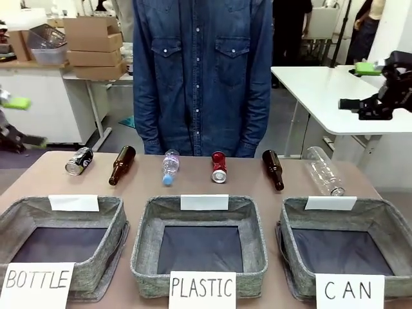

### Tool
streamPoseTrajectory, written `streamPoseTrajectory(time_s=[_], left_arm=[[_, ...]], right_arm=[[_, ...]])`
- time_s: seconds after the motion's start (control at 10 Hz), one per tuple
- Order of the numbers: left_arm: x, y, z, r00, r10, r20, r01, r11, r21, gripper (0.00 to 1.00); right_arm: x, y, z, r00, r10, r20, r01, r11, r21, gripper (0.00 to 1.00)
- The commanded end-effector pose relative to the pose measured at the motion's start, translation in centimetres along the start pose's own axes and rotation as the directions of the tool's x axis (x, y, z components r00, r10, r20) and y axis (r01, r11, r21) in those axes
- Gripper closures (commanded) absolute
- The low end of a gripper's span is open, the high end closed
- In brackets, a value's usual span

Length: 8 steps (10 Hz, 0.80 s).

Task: Sort the can waste into the basket.
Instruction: Pick up the can waste from the table and place it in the right Fabric basket.

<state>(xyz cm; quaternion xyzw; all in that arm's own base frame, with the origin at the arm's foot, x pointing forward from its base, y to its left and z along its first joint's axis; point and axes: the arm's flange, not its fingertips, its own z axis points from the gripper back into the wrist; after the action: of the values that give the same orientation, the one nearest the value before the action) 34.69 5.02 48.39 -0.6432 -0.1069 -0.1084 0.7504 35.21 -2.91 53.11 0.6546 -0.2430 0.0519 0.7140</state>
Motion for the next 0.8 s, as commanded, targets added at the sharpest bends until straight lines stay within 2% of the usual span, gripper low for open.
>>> streamPoseTrajectory(time_s=[0.0,0.1,0.2,0.7], left_arm=[[1.1,1.0,-0.8,0.997,0.041,0.061,-0.039,0.998,-0.039,0.0],[1.2,0.6,0.2,0.99,0.002,0.14,-0.006,0.999,0.031,0.0],[0.3,2.5,-0.3,0.998,0.059,0.028,-0.058,0.998,-0.027,0.0],[0.3,2.5,-0.3,0.998,0.059,0.028,-0.058,0.998,-0.027,0.0]], right_arm=[[0.1,0.6,-0.5,0.998,-0.054,0.045,0.059,0.992,-0.107,0.0],[-0.2,0.3,-0.2,0.996,-0.027,0.081,0.049,0.957,-0.285,0.0],[0.3,-0.6,0.0,0.998,-0.058,0.035,0.059,0.998,-0.025,0.0],[0.3,-0.6,0.0,0.998,-0.058,0.035,0.059,0.998,-0.025,0.0]])
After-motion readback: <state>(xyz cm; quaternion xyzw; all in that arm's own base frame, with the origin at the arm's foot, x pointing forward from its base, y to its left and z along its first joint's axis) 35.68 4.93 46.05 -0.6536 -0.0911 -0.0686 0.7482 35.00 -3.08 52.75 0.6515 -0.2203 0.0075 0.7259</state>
